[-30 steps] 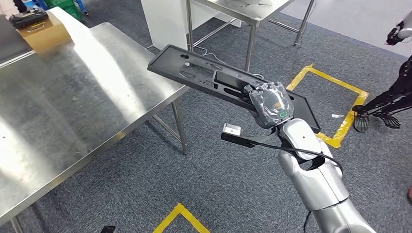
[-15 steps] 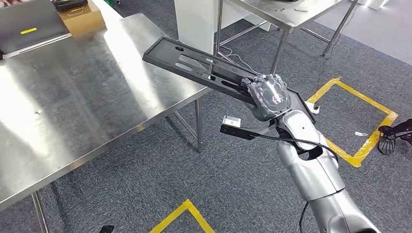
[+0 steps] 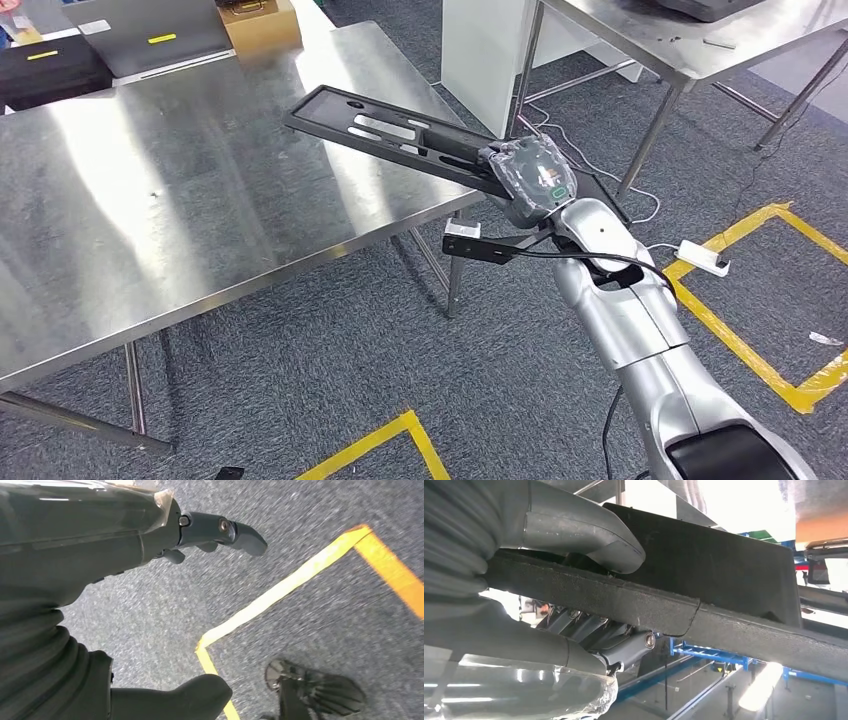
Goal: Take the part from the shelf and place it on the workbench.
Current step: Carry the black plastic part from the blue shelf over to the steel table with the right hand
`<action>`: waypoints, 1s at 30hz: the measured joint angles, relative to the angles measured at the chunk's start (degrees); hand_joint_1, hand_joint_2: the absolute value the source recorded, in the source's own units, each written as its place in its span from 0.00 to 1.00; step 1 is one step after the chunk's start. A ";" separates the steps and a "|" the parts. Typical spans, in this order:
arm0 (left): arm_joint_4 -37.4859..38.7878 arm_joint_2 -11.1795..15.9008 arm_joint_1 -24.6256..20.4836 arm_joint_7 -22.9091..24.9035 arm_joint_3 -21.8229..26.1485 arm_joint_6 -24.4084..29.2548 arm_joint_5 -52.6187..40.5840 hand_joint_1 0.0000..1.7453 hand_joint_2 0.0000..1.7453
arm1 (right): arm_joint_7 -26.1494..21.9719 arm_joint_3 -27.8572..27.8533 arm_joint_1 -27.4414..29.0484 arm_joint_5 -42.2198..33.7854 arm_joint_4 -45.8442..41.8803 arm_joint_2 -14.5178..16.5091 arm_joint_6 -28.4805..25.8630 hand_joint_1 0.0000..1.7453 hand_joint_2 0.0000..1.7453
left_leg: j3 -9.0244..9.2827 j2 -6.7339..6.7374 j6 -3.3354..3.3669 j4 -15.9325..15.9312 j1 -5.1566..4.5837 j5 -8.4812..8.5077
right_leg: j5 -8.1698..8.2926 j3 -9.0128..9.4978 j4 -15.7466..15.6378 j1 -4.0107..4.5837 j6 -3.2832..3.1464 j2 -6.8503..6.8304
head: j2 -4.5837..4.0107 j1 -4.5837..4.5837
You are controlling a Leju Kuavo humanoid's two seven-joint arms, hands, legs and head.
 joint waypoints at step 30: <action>-0.05 -0.39 -0.41 -25.85 6.78 -1.26 5.05 0.00 1.00 | -0.41 3.33 -3.74 0.12 10.17 -0.08 -3.07 0.96 1.00 | -0.46 -1.13 0.73 -0.40 -0.30 0.63 | 0.34 -0.64 -0.15 0.56 -0.18 0.40 | 0.00 -0.08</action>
